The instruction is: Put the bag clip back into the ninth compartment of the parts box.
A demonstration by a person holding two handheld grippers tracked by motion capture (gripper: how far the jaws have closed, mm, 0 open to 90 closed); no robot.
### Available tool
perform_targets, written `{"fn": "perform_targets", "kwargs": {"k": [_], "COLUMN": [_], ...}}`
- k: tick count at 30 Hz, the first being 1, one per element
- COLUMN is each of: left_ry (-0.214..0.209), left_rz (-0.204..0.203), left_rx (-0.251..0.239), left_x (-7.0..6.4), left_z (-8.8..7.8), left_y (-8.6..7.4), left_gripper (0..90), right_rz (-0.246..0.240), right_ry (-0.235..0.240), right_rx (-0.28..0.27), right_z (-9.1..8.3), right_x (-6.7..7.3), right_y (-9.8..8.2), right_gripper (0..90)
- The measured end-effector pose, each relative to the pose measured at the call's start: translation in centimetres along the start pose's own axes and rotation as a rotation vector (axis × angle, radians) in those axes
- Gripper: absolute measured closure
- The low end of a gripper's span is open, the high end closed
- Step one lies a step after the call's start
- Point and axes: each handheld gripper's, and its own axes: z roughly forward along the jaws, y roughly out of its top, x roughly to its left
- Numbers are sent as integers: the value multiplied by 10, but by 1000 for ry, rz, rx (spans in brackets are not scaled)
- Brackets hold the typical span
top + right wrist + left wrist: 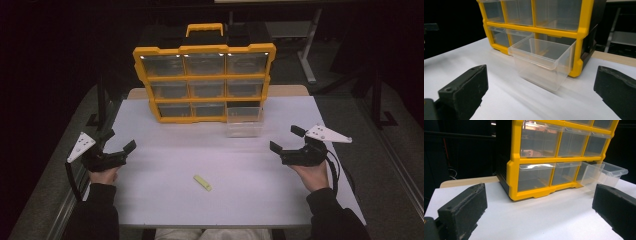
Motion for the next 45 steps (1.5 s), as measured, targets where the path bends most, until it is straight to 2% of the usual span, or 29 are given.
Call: {"fn": "perform_targets", "kwargs": {"k": [11, 19, 28, 32, 45], "left_ry": [1, -1, -1, -4, 3], "left_rz": [-4, 0, 0, 1, 7], "left_rx": [-3, 2, 1, 0, -5], "left_x": [0, 0, 0, -1, -1], "left_z": [0, 0, 0, 0, 0], "left_y": [0, -1, -1, -1, -1], "left_gripper": [0, 0, 0, 0, 0], "right_rz": [-18, -57, -65, -73, -105], "right_ry": [53, 75, 91, 112, 163], "right_rx": [81, 148, 176, 207, 254], "right_z": [10, 21, 25, 28, 37], "right_x": [10, 19, 24, 28, 42], "right_y": [8, 9, 9, 10, 15], "right_gripper": [0, 0, 0, 0, 0]}}
